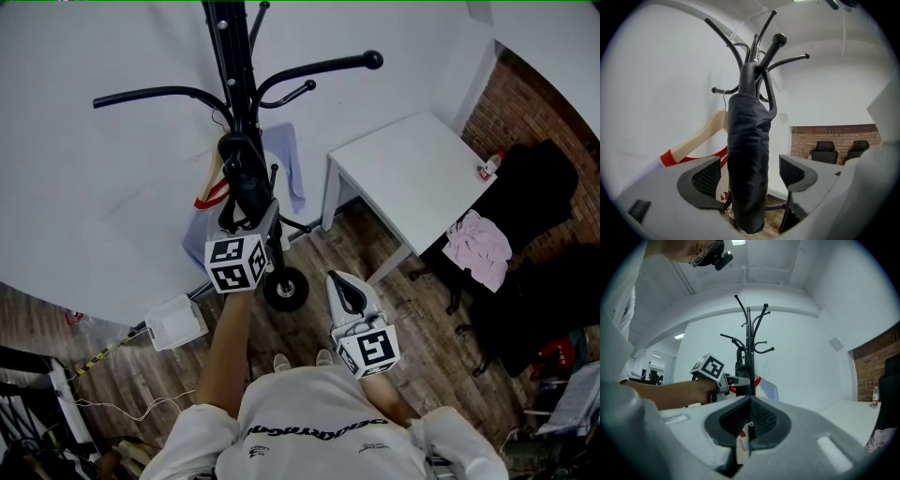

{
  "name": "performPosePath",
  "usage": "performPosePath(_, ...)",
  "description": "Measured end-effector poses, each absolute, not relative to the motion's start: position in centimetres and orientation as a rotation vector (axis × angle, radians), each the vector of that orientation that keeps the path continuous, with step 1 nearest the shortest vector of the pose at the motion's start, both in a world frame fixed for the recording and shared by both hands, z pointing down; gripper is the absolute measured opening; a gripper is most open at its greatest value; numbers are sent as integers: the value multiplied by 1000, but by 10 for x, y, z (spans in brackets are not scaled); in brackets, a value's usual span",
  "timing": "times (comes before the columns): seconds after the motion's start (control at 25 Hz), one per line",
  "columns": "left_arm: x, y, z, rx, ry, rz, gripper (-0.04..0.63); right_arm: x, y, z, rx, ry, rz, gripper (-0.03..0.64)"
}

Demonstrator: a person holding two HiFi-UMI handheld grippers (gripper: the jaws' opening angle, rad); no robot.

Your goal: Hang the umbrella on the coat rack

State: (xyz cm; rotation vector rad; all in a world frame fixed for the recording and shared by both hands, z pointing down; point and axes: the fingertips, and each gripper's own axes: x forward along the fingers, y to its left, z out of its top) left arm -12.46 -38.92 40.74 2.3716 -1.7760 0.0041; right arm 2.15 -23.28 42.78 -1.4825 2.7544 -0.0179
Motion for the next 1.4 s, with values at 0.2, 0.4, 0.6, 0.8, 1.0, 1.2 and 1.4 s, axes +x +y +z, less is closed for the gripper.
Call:
performPosePath(0.2, -127, -376, 401, 2349, -1805, -33, 380, 18, -233, 425, -1482, 2761, -5, -2)
performPosePath(0.4, -124, -358, 399, 2335, -1824, -28, 342, 17, -232, 428, -1479, 2765, -19, -2)
performPosePath(0.6, -121, -339, 395, 2333, -1834, -71, 275, 14, -234, 429, -1477, 2770, -13, -2)
performPosePath(0.8, -116, -320, 393, 2345, -1825, -96, 216, 11, -235, 432, -1469, 2774, -26, -2)
performPosePath(1.0, -115, -304, 395, 2340, -1837, -112, 147, 10, -237, 428, -1470, 2775, -14, -2)
performPosePath(1.2, -110, -290, 405, 2352, -1838, -107, 72, 8, -239, 430, -1467, 2774, -16, -2)
performPosePath(1.4, -105, -278, 413, 2362, -1832, -90, -2, 8, -240, 429, -1460, 2769, -23, -2)
